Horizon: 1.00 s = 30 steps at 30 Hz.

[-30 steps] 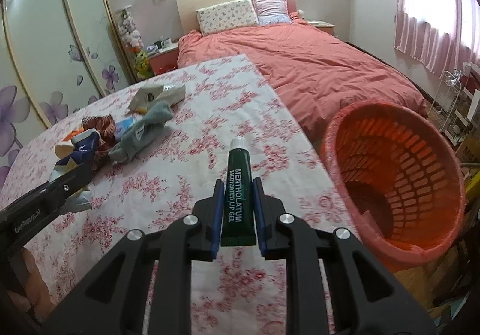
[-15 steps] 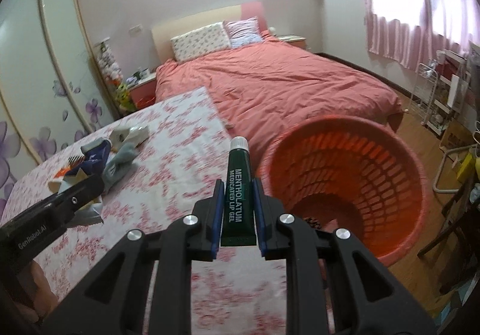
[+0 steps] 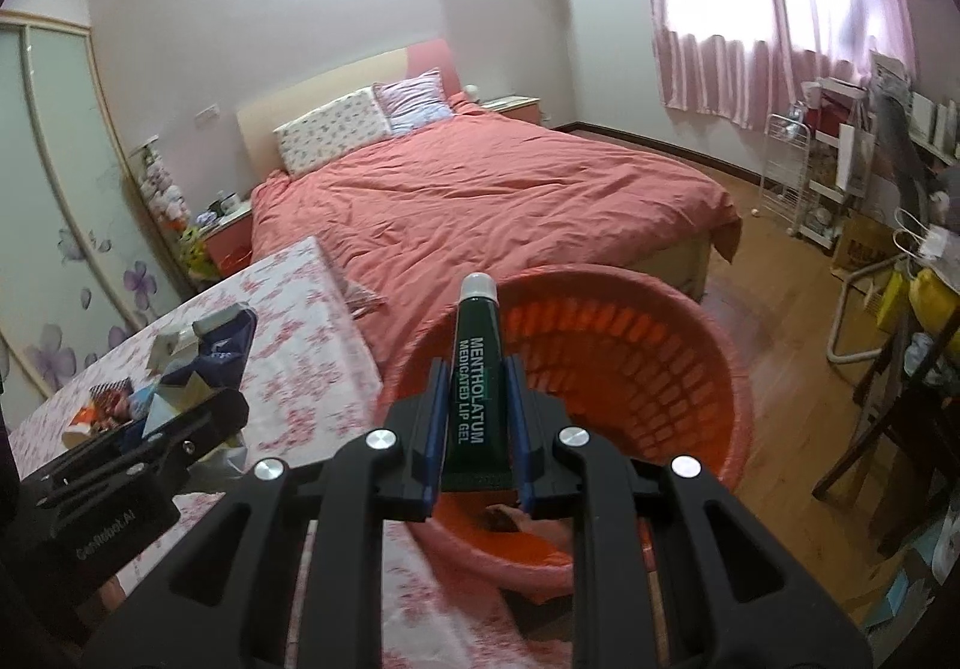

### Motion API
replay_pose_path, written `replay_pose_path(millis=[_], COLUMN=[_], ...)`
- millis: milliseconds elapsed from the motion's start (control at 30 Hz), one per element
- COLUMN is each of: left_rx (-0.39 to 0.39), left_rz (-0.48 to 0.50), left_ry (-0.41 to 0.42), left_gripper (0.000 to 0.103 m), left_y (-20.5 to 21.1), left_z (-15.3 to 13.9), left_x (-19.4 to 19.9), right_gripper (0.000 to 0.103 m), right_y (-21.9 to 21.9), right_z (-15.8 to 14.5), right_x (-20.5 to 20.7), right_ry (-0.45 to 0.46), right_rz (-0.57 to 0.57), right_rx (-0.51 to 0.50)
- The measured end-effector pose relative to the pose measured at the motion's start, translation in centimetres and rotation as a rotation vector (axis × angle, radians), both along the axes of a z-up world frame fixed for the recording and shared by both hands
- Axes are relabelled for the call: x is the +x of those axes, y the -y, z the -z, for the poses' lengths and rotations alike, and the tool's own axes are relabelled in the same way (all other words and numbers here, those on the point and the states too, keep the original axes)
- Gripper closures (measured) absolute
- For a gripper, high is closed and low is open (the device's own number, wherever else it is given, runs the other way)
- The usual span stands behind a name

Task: Collect trash
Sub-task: 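Carry tube and wrapper over the orange basket and open both grippers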

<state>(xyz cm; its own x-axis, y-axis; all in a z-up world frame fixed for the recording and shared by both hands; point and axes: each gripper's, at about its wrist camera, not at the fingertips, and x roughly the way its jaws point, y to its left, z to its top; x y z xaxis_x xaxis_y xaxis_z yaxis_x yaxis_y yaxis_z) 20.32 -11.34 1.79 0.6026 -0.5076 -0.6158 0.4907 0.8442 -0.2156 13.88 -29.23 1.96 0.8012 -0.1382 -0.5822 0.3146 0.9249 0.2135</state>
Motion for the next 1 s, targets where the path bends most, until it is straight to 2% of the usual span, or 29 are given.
replay_pose_path(millis=[167,267,367,500,533,667,700,867,1000], left_rx=[0.007,0.011,0.005,0.038,0.042,0.058,0.062,0.088,0.120], left_rz=[0.053,0.072,0.093,0.134,0.139,0.140,0.133,0.078,-0.025], left_ry=[-0.007,-0.004,-0.058,-0.078,-0.084,-0.089,-0.086,-0.078,-0.062], left_gripper=[0.062,0.062,0.062,0.060,0.051,0.039,0.035,0.034,0.026], left_y=[2.8,4.0,5.6,7.2,7.5,7.6,7.3,4.7,0.6], left_z=[0.3,0.7,2.0,3.1,3.3,3.7,3.7,3.3,2.7], left_x=[0.1,0.3,1.2,1.5,1.6,1.5,1.4,1.3,1.5], right_gripper=[0.089,0.098,0.098,0.094,0.094,0.092,0.090,0.081,0.071], right_y=[2.0,3.1,4.8,6.2,6.6,7.2,7.2,5.6,3.3], right_z=[0.8,1.6,2.5,2.9,2.9,2.9,2.9,2.3,1.4], right_x=[0.2,0.8,0.9,0.4,0.3,-0.2,-0.2,-0.2,0.3], right_ry=[-0.007,-0.007,-0.012,-0.024,-0.022,-0.019,-0.021,-0.018,-0.010], right_rz=[0.025,0.042,0.066,0.098,0.105,0.126,0.126,0.106,0.065], right_rx=[0.016,0.011,0.059,0.032,0.039,0.053,0.049,0.028,0.005])
